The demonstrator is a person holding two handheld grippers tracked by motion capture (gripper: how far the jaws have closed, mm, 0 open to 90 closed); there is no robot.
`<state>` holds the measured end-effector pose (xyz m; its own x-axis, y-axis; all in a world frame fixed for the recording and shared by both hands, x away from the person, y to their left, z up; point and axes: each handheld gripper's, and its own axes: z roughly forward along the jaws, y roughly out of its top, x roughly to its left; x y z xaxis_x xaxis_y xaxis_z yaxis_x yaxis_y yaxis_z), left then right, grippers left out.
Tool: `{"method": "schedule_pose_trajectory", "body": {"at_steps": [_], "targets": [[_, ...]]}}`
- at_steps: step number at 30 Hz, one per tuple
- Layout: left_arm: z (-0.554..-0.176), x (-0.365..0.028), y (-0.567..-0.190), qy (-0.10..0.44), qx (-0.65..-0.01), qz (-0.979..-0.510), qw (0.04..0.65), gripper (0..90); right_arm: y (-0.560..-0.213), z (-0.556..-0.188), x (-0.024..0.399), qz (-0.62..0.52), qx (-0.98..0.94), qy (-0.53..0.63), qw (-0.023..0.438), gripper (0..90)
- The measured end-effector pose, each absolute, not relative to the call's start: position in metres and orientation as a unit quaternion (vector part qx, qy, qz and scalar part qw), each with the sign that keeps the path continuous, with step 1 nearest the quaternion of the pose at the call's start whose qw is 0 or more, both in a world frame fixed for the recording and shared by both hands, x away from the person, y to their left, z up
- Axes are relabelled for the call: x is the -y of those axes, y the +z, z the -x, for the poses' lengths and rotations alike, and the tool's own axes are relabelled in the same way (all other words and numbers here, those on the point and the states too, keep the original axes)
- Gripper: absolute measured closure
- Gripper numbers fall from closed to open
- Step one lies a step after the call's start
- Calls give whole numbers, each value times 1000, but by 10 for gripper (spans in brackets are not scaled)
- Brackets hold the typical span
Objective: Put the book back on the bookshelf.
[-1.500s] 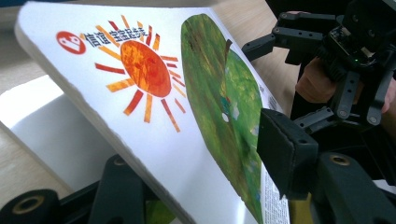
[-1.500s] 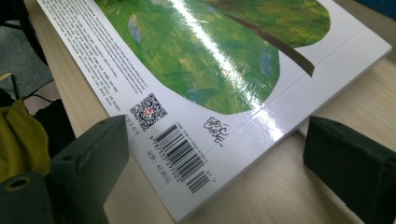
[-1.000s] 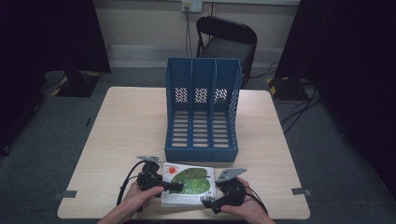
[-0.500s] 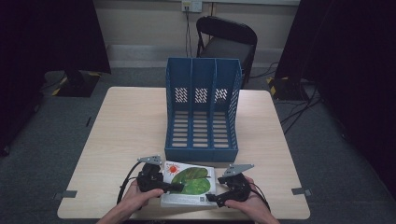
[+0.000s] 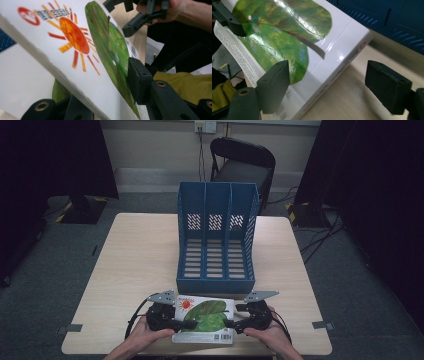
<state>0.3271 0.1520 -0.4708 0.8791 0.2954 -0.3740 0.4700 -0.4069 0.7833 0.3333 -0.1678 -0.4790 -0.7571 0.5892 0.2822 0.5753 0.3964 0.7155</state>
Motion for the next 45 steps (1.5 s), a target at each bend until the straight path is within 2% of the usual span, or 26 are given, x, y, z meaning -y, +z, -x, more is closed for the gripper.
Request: {"method": "schedule_pose_trajectory", "body": {"at_steps": [5,8,9,13,15,17,18,19,20,23,26,28,34,38,41,45], "targets": [[-324,-151,-469,-82,-217,-838,494,696,-478,-332,165,-341,-834,435,5,210],[-324,-151,-470,-82,-216,-839,493,705,-476,-330,164,-331,-833,444,5,248],[-324,-151,-470,-79,-213,-840,492,705,-474,-329,163,-323,-831,452,-7,276],[-324,-151,-470,-81,-216,-841,490,709,-472,-326,162,-319,-834,451,-1,279],[-325,-151,-471,-73,-218,-847,479,710,-468,-327,167,-320,-823,469,-9,357],[-324,-149,-472,-61,-213,-861,457,710,-466,-327,169,-318,-818,479,-11,386],[-323,-147,-474,-45,-202,-876,436,739,-463,-327,170,-311,-811,495,-20,449],[-319,-144,-476,-20,-181,-887,425,794,-461,-326,171,-306,-807,504,-27,448],[-318,-142,-475,-29,-192,-882,430,801,-459,-325,170,-305,-807,506,-19,450],[-321,-143,-474,-20,-193,-884,426,772,-458,-322,168,-297,-818,493,5,462],[-320,-144,-474,-20,-195,-880,433,759,-457,-322,169,-296,-818,494,5,503],[-321,-148,-471,-10,-206,-869,450,695,-457,-322,170,-293,-817,496,3,516],[-325,-168,-463,1,-244,-843,479,657,-455,-324,176,-294,-808,510,-3,586],[-327,-175,-460,-4,-264,-833,487,574,-452,-323,177,-285,-811,511,-2,631],[-329,-178,-461,-14,-278,-829,486,459,-450,-320,177,-269,-818,509,0,658],[-329,-184,-459,-16,-281,-828,484,420,-445,-319,176,-254,-824,506,8,675]]}}
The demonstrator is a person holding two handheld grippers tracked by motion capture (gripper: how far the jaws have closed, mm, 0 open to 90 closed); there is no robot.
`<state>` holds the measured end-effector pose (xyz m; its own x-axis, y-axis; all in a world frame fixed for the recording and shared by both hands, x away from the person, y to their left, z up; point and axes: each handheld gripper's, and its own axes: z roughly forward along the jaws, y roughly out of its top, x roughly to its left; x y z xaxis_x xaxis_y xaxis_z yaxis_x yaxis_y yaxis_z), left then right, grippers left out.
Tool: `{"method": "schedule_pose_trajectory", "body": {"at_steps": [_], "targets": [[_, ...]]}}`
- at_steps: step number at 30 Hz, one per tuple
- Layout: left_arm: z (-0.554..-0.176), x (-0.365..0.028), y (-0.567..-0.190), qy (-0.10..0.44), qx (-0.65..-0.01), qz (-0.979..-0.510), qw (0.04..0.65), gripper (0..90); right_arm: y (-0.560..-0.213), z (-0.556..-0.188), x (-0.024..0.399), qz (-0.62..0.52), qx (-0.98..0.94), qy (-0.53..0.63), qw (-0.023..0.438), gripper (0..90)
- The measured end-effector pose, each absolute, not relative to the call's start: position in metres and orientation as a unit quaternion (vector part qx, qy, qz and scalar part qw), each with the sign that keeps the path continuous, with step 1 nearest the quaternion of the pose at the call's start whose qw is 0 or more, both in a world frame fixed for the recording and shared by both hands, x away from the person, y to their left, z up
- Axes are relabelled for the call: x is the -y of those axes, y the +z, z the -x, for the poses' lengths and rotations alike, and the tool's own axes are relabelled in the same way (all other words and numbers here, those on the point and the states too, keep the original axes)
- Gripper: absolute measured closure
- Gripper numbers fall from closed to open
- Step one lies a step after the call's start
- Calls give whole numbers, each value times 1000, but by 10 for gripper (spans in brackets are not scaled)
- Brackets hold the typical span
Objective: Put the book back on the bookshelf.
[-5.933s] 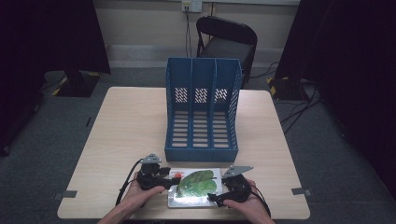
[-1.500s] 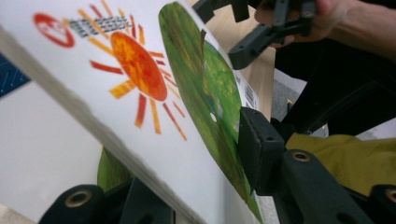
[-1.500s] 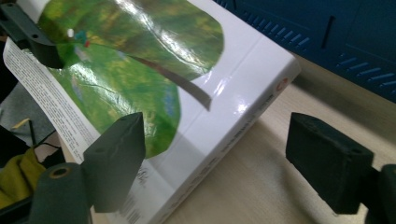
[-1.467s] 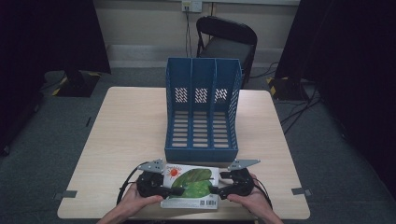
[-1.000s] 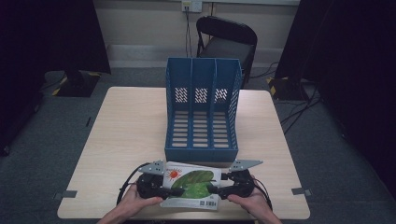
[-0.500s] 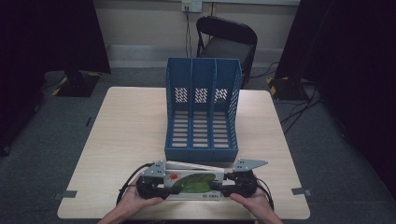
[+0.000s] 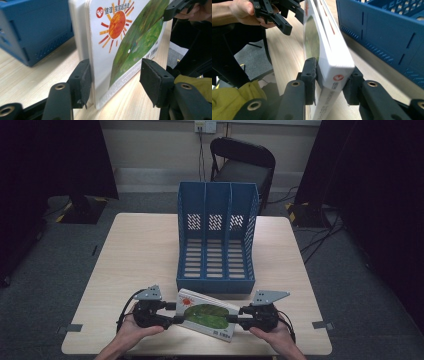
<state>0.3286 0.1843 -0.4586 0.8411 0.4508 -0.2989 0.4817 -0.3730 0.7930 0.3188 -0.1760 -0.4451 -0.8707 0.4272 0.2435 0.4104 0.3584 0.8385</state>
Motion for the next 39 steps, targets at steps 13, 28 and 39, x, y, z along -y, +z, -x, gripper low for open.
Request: {"method": "schedule_pose_trajectory", "body": {"at_steps": [13,28,39], "targets": [[-334,-178,-467,-21,-290,-847,445,347,-442,-312,174,-230,-821,522,-5,737],[-334,-167,-477,-7,-274,-874,402,463,-464,-300,141,-192,-859,474,-23,578],[-336,-164,-480,-2,-280,-871,404,472,-472,-304,124,-213,-851,480,-1,674]]}}
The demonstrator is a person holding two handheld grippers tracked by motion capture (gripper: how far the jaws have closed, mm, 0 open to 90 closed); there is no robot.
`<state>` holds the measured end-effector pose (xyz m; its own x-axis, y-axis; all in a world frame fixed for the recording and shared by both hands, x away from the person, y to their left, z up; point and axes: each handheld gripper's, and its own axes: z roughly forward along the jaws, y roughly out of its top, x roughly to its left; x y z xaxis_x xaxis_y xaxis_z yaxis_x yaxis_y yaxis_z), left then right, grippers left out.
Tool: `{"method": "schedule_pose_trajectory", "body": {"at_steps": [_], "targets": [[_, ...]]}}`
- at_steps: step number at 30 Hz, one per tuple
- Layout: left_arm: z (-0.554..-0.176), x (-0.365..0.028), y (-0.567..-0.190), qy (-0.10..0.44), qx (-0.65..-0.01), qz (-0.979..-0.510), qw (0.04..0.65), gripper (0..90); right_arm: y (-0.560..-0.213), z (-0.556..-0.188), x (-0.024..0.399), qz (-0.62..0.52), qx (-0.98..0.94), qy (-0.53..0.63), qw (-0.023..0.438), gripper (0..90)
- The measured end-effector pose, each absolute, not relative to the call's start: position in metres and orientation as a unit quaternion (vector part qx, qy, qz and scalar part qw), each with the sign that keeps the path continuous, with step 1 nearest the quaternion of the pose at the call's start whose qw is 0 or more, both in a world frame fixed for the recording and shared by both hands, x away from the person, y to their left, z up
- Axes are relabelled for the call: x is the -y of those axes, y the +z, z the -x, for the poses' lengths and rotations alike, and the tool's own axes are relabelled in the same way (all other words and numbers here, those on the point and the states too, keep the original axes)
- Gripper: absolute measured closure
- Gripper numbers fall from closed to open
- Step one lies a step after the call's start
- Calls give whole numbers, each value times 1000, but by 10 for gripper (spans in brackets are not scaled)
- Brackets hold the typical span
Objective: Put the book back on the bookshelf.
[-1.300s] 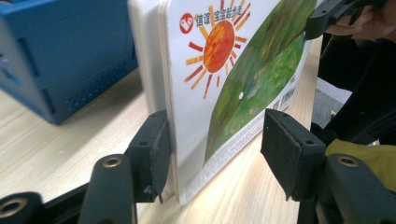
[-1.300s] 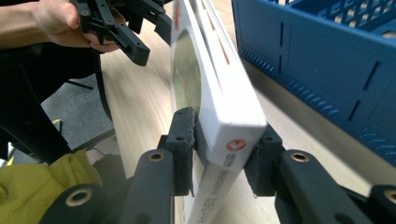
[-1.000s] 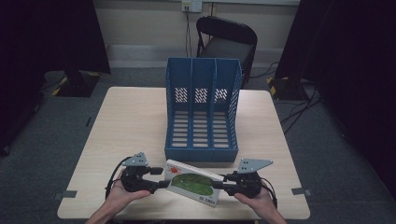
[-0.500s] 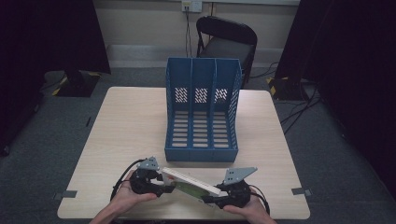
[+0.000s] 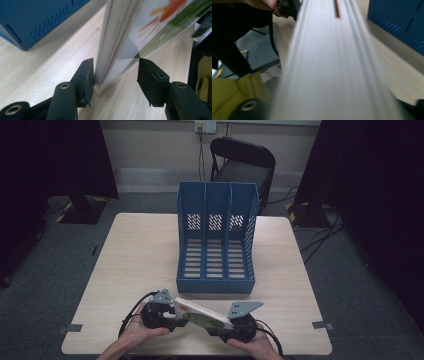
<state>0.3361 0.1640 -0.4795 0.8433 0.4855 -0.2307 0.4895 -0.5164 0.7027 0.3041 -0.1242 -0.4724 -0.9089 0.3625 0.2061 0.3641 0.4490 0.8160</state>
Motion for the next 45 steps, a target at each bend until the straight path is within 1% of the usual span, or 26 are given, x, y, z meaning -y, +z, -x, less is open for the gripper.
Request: {"method": "schedule_pose_trajectory", "body": {"at_steps": [2,3,6,10,13,16,17,19,20,22,23,24,26,30,33,35,36,38,42,45], "targets": [[-337,-163,-480,0,-281,-871,404,467,-473,-307,125,214,851,-480,0,730],[-337,-162,-481,-1,-277,-874,400,478,-474,-309,128,224,848,-480,1,756],[-336,-162,-480,1,-273,-877,395,480,-474,-309,128,221,850,-477,-3,758],[-338,-164,-479,-13,-287,-869,402,471,-473,-308,127,216,853,-475,-10,760],[-337,-168,-476,-6,-280,-870,405,491,-472,-307,127,215,855,-472,-15,761],[-338,-180,-471,-1,-295,-855,427,446,-471,-307,127,211,858,-469,-13,761],[-338,-187,-470,9,-300,-850,434,429,-470,-307,127,213,858,-468,-15,762],[-338,-191,-469,17,-306,-848,433,395,-470,-307,128,212,858,-468,-15,762],[-340,-196,-469,25,-313,-846,431,395,-470,-307,128,212,858,-468,-15,762],[-343,-204,-469,31,-324,-844,425,362,-470,-307,128,216,856,-469,-14,762],[-347,-210,-471,44,-343,-841,417,349,-469,-308,129,217,855,-472,-9,762],[-347,-210,-471,44,-343,-841,417,338,-469,-308,129,217,855,-472,-9,762],[-352,-217,-474,42,-365,-833,415,323,-468,-308,130,215,855,-472,-10,762],[-357,-226,-477,64,-376,-833,400,249,-466,-307,130,213,855,-473,-12,762],[-362,-234,-481,84,-404,-829,377,254,-466,-307,130,212,855,-474,-12,763],[-365,-239,-484,99,-412,-831,362,259,-466,-307,130,213,855,-473,-12,763],[-366,-242,-484,111,-408,-832,359,308,-465,-306,131,215,853,-475,-17,763],[-368,-244,-486,114,-421,-829,349,273,-464,-306,131,214,853,-476,-16,763],[-370,-245,-492,143,-443,-826,318,249,-460,-305,131,211,851,-480,-16,763],[-370,-244,-493,158,-441,-828,308,220,-458,-305,131,215,849,-483,-15,763]]}}
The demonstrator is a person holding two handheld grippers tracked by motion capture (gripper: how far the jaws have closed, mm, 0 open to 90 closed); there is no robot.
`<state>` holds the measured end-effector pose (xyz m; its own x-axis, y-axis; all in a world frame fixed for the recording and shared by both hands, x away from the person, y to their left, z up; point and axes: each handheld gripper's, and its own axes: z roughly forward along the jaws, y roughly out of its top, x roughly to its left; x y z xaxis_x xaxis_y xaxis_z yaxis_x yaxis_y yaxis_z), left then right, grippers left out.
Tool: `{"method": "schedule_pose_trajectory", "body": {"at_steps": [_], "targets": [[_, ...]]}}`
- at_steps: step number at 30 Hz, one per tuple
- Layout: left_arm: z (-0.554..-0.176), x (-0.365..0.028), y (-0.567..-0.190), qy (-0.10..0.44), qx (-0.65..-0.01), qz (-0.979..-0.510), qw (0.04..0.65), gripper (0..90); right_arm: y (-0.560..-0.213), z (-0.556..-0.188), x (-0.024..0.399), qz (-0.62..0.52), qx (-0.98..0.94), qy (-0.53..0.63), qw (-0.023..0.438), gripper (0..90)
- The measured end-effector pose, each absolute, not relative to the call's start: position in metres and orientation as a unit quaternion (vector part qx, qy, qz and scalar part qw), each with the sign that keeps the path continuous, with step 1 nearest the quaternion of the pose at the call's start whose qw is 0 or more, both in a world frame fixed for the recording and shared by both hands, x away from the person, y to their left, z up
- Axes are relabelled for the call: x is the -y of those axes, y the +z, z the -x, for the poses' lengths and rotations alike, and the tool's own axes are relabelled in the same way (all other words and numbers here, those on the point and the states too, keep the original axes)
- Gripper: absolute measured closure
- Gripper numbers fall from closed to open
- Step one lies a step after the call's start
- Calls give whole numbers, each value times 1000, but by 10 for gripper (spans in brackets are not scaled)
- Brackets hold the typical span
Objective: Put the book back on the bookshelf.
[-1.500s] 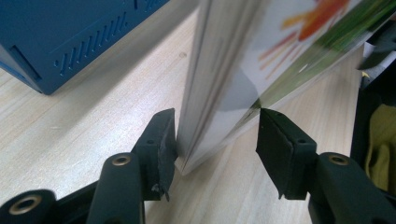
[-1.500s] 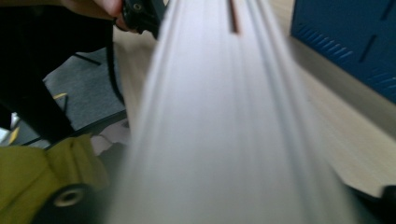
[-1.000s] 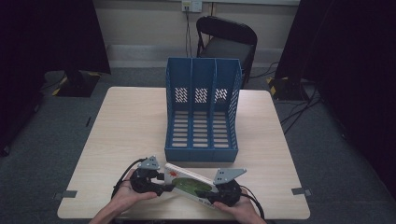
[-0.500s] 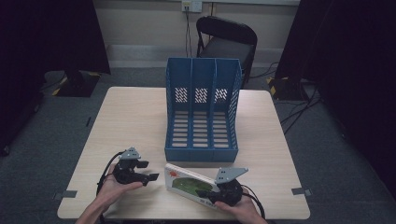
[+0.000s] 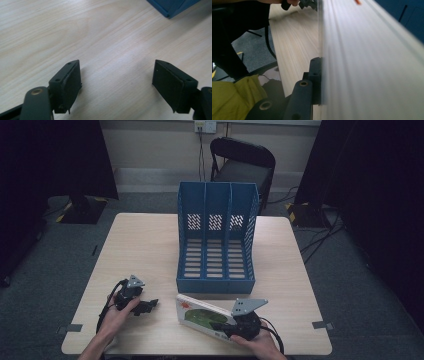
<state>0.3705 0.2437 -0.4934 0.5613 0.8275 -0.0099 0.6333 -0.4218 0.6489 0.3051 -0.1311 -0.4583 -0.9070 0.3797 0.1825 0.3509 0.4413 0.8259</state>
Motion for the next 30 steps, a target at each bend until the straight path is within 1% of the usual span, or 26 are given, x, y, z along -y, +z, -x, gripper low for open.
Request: {"method": "schedule_pose_trajectory", "body": {"at_steps": [4,5,7,12,18,30], "targets": [[-370,-242,-497,164,-438,-826,313,143,-456,-305,132,-223,-849,479,17,763],[-371,-243,-498,167,-438,-824,320,143,-456,-305,132,-223,-849,479,17,763],[-371,-243,-500,170,-438,-821,326,115,-456,-306,133,-230,-850,474,12,763],[-373,-245,-507,182,-436,-813,341,0,-454,-304,133,-230,-853,468,15,763],[-372,-245,-507,182,-437,-812,342,0,-451,-305,134,-230,-851,472,16,764],[-372,-245,-507,182,-437,-812,341,0,-432,-295,135,-227,-840,493,23,763]]}}
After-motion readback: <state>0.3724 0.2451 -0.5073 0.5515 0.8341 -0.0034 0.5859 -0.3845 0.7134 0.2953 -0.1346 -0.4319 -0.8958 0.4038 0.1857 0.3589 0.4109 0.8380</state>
